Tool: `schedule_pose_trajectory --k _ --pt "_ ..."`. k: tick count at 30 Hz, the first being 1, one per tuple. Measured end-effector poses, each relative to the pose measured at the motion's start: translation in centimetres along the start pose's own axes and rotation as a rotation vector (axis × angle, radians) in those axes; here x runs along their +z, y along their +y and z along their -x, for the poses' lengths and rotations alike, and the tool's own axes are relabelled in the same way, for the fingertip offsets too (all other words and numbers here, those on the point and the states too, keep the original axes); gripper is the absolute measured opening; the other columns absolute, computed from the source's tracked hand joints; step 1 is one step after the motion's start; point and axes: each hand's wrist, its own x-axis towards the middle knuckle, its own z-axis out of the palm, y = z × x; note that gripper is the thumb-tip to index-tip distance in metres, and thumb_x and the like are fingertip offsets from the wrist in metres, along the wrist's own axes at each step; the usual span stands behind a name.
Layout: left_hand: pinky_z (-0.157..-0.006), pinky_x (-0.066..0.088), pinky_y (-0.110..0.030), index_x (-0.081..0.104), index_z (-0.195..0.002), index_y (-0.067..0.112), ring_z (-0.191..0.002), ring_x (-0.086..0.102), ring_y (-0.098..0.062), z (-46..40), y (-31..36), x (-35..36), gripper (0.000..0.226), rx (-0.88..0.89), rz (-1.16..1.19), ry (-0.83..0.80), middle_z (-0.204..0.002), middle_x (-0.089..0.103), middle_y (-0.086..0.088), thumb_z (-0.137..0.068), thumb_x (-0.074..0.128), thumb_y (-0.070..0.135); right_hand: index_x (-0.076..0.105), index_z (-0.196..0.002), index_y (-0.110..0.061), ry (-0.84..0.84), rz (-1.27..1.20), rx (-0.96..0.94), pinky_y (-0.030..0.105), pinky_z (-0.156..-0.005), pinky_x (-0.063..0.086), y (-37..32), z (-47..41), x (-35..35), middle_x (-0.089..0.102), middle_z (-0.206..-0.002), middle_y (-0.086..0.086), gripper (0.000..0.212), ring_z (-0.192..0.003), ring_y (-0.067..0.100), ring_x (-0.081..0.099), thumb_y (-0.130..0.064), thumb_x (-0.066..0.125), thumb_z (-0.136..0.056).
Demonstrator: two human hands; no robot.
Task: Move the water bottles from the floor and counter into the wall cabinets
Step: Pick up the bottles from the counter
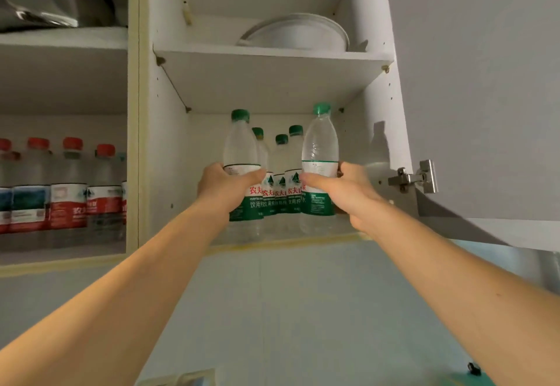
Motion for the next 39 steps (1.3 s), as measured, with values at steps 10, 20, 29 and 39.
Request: schedule_pose_trajectory --k 10,20,29,39 --pt "-0.085 0.061 -0.048 0.059 -0.11 0.018 -0.089 0.073 -0.027 -4.0 -2.3 0.9 0.041 -0.009 -0.044 -0.056 -0.101 0.075 -0.006 -0.081 0.083 0.033 0.07 -0.108 -0.025 0.078 0.325 -0.084 0.04 -0.087 0.058 2.1 -1.9 0.1 0.073 -0.102 -0.008 0.051 -0.093 0.015 0.069 -0.06 0.081 -0.072" --pt "-0.066 0.061 -0.034 0.061 -0.109 0.022 -0.083 0.075 -0.019 -6.2 -3.5 3.6 0.035 -0.023 -0.033 -0.129 -0.099 0.076 -0.002 -0.083 0.081 0.035 0.067 -0.116 -0.018 0.049 0.34 -0.019 0.043 -0.088 0.058 3.5 -4.4 -0.2 0.072 -0.109 0.001 0.051 -0.096 0.022 0.069 -0.052 0.078 -0.08" --pt "-0.091 0.058 -0.046 0.064 -0.119 0.016 -0.098 0.071 -0.026 -6.4 -3.8 5.1 0.041 0.003 -0.115 -0.066 -0.11 0.073 -0.006 -0.087 0.076 0.039 0.063 -0.124 -0.013 0.049 0.391 0.002 0.045 -0.09 0.057 4.7 -5.8 0.0 0.069 -0.117 0.007 0.057 -0.101 0.026 0.067 -0.054 0.073 -0.085" --pt "-0.089 0.057 -0.042 0.052 -0.113 0.023 -0.099 0.065 -0.022 -4.3 -2.8 3.5 0.036 0.053 -0.354 -0.138 -0.104 0.065 0.001 -0.089 0.074 0.038 0.047 -0.137 -0.008 -0.033 0.703 -0.059 0.04 -0.086 0.053 3.4 -3.4 -0.2 0.058 -0.133 0.014 0.056 -0.11 0.032 0.061 -0.049 0.055 -0.099"
